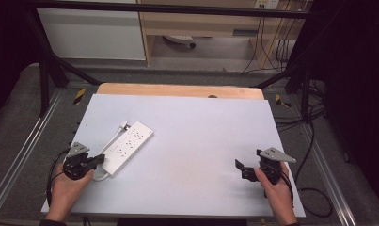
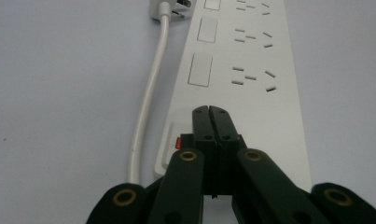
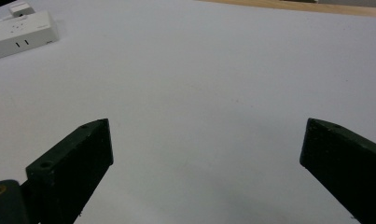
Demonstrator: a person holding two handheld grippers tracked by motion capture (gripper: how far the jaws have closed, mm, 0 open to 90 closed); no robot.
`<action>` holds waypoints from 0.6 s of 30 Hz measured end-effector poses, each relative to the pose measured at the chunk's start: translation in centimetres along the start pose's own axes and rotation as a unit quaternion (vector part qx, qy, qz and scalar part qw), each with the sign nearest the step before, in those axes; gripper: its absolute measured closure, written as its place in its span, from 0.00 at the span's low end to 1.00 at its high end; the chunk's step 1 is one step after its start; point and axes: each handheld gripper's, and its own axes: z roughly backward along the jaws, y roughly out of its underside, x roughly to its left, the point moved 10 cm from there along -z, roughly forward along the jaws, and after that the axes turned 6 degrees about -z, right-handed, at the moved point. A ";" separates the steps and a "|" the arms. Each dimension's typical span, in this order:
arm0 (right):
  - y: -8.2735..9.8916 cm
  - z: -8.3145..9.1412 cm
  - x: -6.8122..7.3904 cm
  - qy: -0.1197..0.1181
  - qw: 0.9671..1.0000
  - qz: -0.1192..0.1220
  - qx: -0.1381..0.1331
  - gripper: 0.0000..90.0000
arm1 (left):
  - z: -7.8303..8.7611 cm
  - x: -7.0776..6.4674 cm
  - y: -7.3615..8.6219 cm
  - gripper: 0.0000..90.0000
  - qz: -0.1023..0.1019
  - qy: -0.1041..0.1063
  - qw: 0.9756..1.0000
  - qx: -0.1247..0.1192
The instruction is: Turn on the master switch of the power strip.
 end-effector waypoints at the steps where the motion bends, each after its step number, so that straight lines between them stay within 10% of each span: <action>1: 0.0 0.0 0.0 0.000 1.000 0.000 0.000 0.03 | 0.0 0.0 0.0 1.00 0.000 0.000 1.000 0.000; 18: 0.0 0.0 0.0 0.000 1.000 0.000 0.000 0.03 | -0.1 -0.1 0.0 1.00 -0.005 0.003 1.000 -0.005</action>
